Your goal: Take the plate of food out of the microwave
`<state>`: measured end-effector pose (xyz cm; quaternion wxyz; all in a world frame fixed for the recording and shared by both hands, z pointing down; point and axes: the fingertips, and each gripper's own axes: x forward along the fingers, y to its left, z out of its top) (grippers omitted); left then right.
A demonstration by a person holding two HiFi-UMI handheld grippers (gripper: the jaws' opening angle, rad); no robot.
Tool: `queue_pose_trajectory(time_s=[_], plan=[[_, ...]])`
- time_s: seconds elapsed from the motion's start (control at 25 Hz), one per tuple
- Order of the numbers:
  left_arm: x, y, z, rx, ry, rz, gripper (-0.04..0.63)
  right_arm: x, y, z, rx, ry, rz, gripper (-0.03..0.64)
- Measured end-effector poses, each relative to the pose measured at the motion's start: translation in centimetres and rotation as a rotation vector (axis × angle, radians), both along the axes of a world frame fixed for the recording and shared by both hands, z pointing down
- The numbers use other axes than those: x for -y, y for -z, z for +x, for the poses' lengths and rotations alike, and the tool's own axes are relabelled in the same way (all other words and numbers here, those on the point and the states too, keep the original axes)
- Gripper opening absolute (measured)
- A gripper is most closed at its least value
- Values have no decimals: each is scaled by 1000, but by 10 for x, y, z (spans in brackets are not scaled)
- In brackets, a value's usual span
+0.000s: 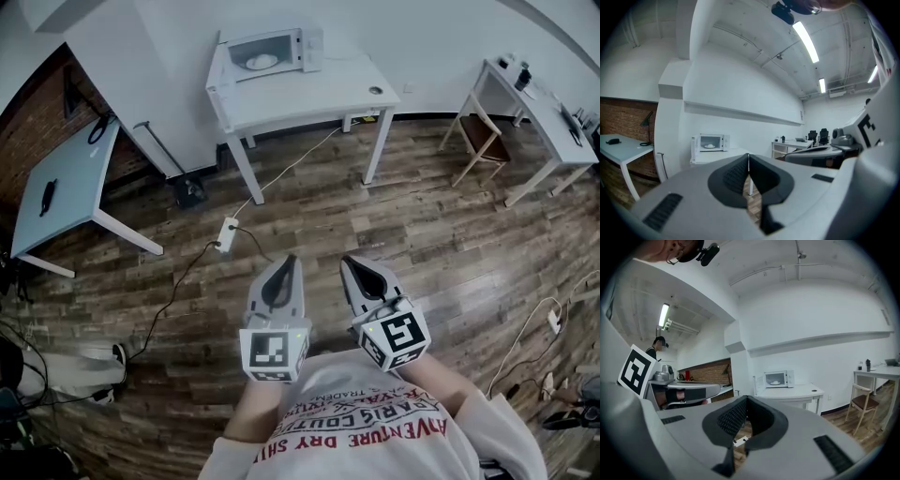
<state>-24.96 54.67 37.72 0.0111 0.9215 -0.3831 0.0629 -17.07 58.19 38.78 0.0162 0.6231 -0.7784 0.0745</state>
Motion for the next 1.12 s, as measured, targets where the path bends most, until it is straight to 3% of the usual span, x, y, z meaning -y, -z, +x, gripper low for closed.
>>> queue_pose_trajectory(time_s=[0.24, 0.52, 0.8, 1.12], plan=[[13, -17, 11, 18, -5, -38, 6, 19, -19, 1, -3, 30, -55, 11], [62, -27, 38, 17, 45, -86, 8, 75, -34, 31, 4, 82, -94, 11], [140, -22, 93, 44, 99, -101, 6, 164, -29, 86, 21, 172, -95, 11], [242, -18, 169, -12, 164, -169, 6, 270, -20, 157, 0, 284, -117, 11]])
